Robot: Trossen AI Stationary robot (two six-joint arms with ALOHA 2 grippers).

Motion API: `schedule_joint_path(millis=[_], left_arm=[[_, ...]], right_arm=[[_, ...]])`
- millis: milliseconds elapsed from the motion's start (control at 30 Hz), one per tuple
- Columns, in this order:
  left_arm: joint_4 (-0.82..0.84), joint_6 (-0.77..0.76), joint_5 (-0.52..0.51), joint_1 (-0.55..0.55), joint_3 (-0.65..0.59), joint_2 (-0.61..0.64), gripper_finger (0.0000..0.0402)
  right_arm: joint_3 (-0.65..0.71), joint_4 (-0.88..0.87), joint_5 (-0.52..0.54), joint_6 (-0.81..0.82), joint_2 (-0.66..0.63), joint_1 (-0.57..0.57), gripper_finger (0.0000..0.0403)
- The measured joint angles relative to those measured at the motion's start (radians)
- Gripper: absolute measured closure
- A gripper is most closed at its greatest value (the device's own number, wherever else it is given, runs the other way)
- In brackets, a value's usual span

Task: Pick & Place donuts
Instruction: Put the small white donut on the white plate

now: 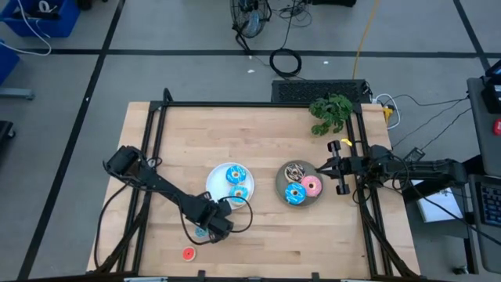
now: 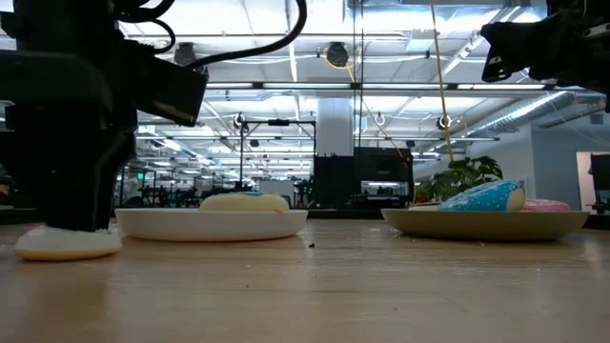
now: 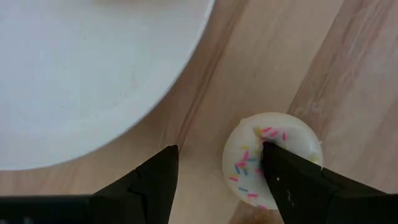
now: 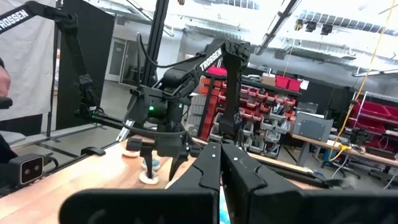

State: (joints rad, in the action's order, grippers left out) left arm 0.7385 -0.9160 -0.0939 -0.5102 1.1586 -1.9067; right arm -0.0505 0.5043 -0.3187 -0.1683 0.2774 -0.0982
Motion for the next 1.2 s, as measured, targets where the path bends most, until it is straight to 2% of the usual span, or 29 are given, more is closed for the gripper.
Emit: schedule_joint_path(millis=[100, 200, 467, 500, 733, 900, 1033, 1200], left_arm=[[0.0, 0.004, 0.0, 0.0, -0.001, -0.001, 0.0167], [-0.001, 0.009, 0.015, 0.0, -0.001, -0.002, 0.0194], [-0.015, 0.055, 0.036, 0.001, -0.001, -0.003, 0.0373], [-0.014, 0.06, 0.041, 0.001, -0.001, -0.004, 0.0384], [0.006, 0.09, 0.042, -0.001, -0.009, 0.049, 0.0388], [0.022, 0.092, 0.006, -0.001, -0.007, 0.177, 0.0389], [0.074, 0.112, -0.065, 0.016, -0.007, 0.277, 0.0392], [0.186, 0.143, -0.193, 0.101, -0.006, 0.35, 0.0391]], right_arm=[[0.0, -0.001, 0.0, -0.001, 0.001, 0.0, 0.0403], [0.0, -0.001, 0.0, -0.001, 0.001, 0.0, 0.0403], [0.0, -0.001, 0.001, -0.001, 0.001, 0.0, 0.0403], [0.0, -0.001, 0.001, -0.001, 0.001, 0.0, 0.0403], [0.0, -0.001, 0.002, -0.001, 0.001, 0.0, 0.0403], [0.0, -0.001, 0.002, -0.001, 0.001, 0.0, 0.0403], [0.0, -0.001, 0.002, -0.001, 0.001, 0.0, 0.0403], [0.0, 0.0, 0.002, -0.001, 0.001, 0.0, 0.0403]])
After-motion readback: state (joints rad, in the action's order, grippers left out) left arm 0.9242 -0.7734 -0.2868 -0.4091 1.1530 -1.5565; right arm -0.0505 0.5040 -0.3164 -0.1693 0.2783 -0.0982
